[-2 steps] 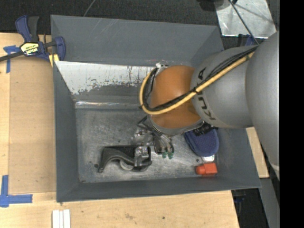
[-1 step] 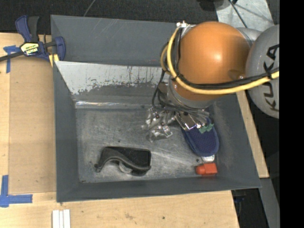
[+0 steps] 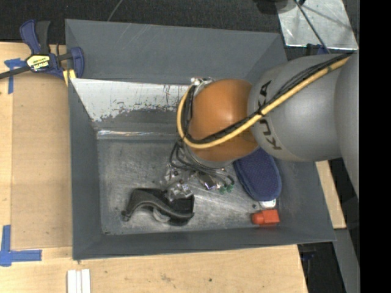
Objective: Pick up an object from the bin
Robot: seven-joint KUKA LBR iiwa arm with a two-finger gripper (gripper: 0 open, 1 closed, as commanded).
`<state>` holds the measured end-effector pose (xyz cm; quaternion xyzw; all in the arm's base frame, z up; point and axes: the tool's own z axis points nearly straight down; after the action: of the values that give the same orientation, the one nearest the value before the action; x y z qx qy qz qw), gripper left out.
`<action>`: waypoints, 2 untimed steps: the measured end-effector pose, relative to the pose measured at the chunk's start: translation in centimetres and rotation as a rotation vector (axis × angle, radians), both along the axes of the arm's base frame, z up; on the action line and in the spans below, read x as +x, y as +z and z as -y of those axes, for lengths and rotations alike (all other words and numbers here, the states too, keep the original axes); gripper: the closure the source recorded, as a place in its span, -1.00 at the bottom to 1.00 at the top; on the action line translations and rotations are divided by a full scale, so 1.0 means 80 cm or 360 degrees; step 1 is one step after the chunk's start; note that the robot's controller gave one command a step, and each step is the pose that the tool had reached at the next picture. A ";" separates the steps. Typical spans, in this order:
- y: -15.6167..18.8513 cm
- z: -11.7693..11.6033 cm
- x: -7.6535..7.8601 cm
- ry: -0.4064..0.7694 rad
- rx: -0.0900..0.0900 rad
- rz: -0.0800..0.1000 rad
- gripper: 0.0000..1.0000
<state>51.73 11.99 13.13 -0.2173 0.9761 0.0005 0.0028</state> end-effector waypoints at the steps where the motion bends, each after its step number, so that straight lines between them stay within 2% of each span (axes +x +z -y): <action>1: 0.095 -0.005 0.015 0.0013 0.0001 0.0009 1.00; 2: 0.089 -0.004 0.012 0.0012 -0.0002 -0.0006 -1.00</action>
Offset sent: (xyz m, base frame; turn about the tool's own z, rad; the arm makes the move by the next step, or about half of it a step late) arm 0.0090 0.0036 0.0712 -0.0092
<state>52.72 12.32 20.28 -0.2210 0.9753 0.0002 0.0008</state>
